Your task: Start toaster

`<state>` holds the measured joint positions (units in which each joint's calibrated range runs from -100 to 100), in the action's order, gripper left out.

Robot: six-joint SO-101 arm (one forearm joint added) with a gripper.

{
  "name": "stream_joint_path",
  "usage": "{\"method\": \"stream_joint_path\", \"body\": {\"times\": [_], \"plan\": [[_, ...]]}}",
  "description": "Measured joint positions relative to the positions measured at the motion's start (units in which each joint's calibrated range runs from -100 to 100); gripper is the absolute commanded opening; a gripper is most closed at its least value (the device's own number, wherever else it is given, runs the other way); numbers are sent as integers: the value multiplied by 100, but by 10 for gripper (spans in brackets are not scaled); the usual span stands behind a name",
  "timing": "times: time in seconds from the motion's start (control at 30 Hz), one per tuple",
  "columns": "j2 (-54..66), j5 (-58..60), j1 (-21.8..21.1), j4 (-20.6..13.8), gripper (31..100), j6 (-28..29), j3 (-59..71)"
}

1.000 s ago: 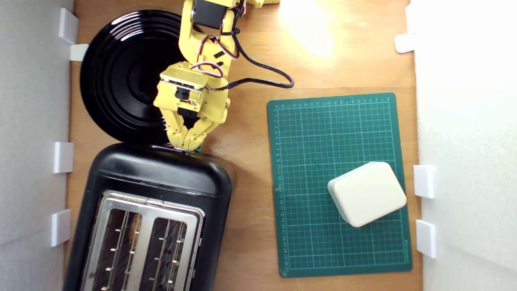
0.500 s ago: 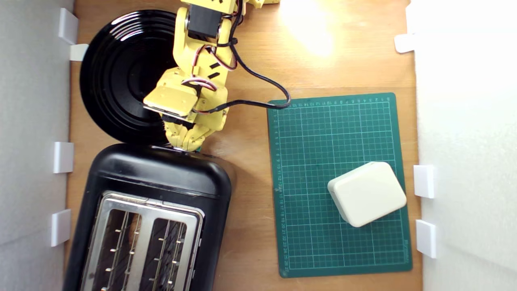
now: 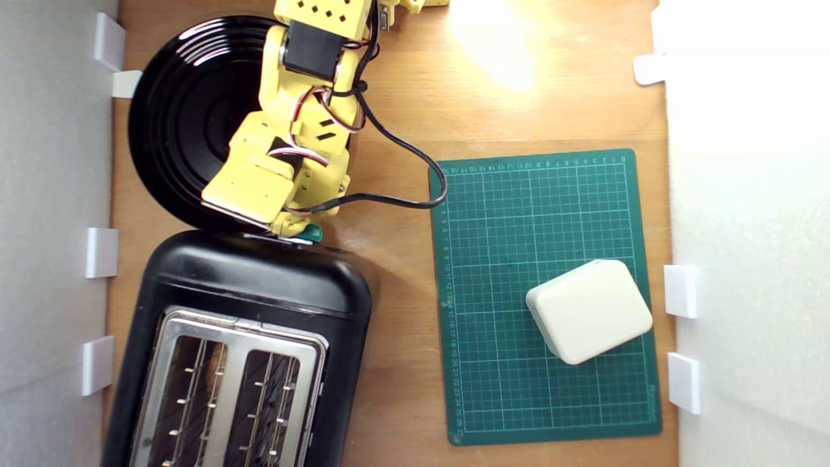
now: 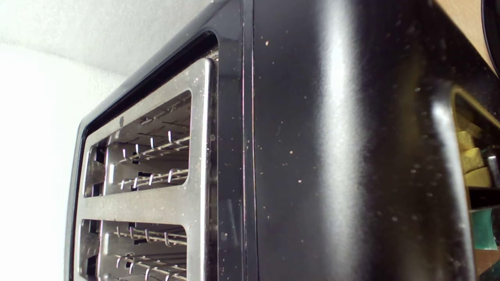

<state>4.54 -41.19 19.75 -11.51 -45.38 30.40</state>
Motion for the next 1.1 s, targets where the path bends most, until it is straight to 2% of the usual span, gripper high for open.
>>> {"method": "stream_joint_path", "body": {"times": [0.57,0.77,0.93,1.03,1.1], "plan": [[534,-9,-253,-29,315,205,102],[992,-179,-624,96,315,232,-232],[1576,-196,-606,10,315,215,-890],[1926,-204,-615,106,315,215,-1019],[2259,-213,-606,385,314,221,-1019]]}}
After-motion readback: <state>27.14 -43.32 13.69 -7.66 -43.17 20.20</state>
